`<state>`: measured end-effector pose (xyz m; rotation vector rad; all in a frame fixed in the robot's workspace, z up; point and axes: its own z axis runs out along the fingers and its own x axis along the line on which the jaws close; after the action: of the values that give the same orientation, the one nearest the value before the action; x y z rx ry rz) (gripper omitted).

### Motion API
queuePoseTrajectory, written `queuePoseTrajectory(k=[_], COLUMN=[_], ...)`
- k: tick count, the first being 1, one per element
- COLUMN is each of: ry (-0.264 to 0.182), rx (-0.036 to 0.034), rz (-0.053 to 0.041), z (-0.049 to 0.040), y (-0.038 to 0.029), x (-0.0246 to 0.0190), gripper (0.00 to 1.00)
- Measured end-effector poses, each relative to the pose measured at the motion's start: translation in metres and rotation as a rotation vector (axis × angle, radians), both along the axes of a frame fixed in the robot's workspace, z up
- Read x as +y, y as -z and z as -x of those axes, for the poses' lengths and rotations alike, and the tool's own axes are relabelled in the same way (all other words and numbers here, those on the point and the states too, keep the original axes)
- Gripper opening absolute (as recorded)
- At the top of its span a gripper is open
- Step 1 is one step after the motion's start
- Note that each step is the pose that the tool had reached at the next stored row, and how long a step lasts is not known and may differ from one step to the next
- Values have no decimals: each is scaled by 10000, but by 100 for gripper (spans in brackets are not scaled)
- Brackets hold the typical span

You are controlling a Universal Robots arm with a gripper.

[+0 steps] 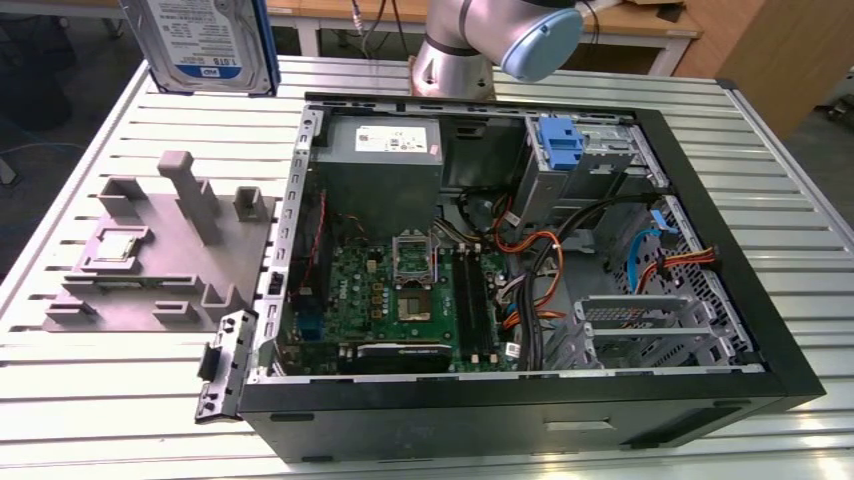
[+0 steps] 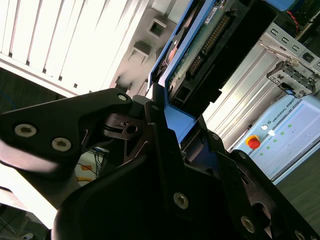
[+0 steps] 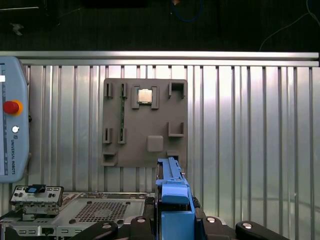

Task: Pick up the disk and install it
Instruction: 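Pick up the disk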

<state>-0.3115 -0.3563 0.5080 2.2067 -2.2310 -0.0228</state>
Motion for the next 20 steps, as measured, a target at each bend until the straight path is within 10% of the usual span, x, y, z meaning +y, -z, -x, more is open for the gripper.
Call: queuePoseTrajectory(k=[20], ry=[0], rx=[0], rz=[-1], z=[-38], y=[0], x=[0], gripper=[36])
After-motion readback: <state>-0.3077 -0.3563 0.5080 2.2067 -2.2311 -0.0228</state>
